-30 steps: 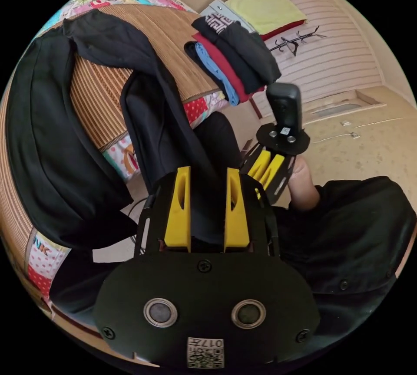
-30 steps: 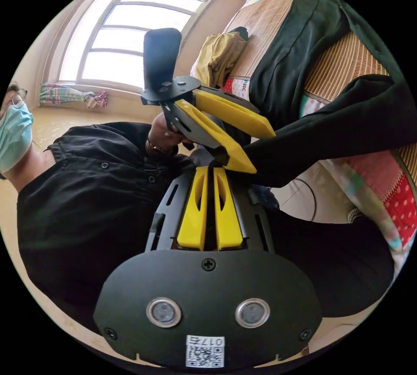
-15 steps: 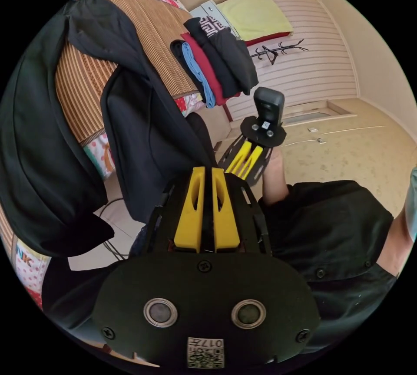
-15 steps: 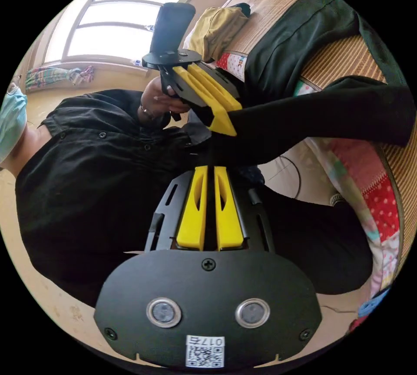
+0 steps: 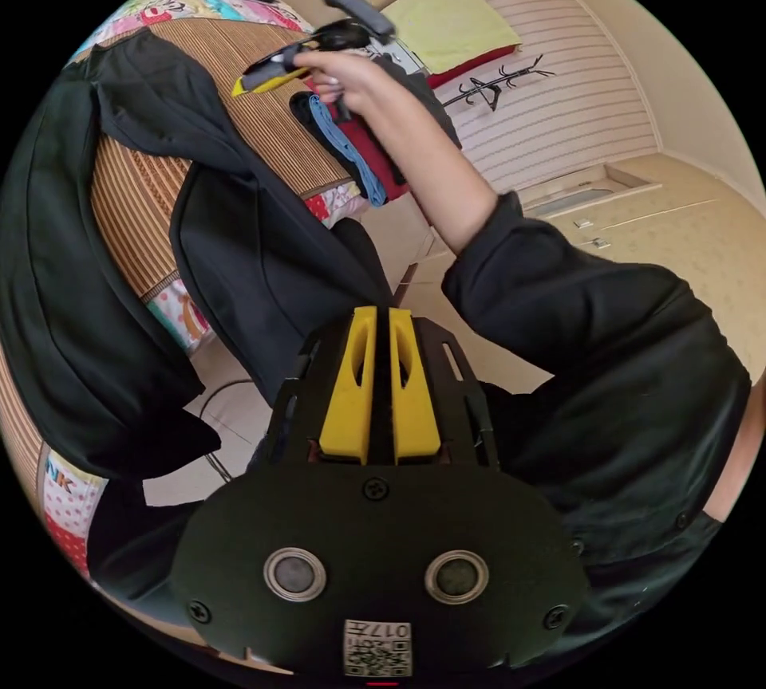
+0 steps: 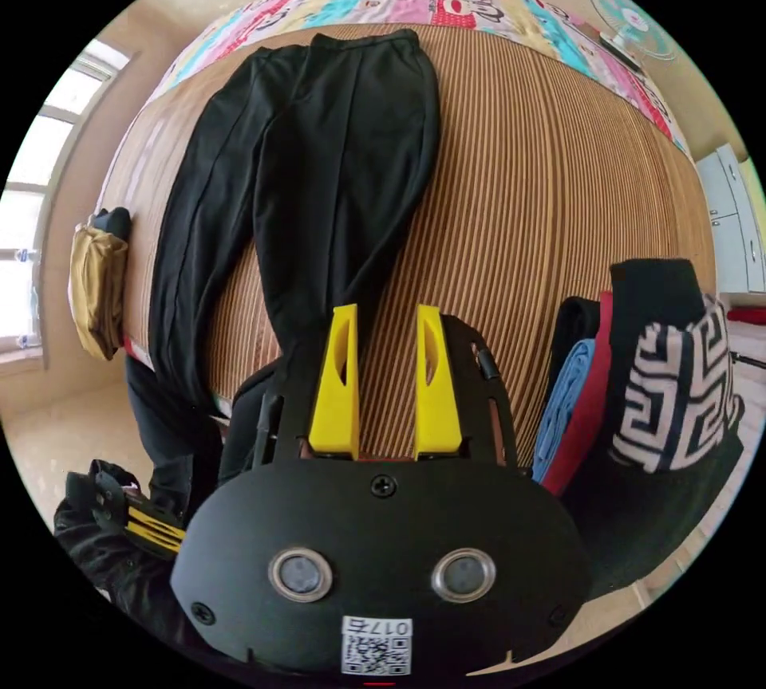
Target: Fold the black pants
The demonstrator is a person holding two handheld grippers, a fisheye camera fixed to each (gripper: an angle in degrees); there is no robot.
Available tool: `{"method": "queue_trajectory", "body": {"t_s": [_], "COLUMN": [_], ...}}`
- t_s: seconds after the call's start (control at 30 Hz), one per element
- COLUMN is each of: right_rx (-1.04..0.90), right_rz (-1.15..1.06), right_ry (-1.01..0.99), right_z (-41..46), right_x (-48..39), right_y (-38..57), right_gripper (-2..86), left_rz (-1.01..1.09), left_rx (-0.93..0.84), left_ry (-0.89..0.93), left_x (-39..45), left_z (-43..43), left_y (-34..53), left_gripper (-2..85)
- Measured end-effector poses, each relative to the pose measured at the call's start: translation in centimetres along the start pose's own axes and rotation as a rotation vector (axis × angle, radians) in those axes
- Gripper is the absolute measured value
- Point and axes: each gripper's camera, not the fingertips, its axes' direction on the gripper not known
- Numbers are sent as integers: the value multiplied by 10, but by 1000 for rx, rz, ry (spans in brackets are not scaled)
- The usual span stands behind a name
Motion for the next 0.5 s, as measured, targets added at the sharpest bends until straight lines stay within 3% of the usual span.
{"method": "queue_trajectory", "body": {"t_s": [0.23,0.33,0.5], "right_rx": [338,465,259], "right_rz": [325,330,191], "right_ry": [-290,-322,-176], "right_z": [4,-6,6], "right_x": [42,37,9], "right_y": [-34,-35,-77], "right_gripper": [104,115,126], "left_rz": [-34,-36,-30], "left_rx": [51,38,-2], "left_ry": [18,31,42], "left_x": [1,-3,-9], "left_z": [-5,-6,-2], "left_y": [15,16,13], "left_gripper": [29,28,29]}}
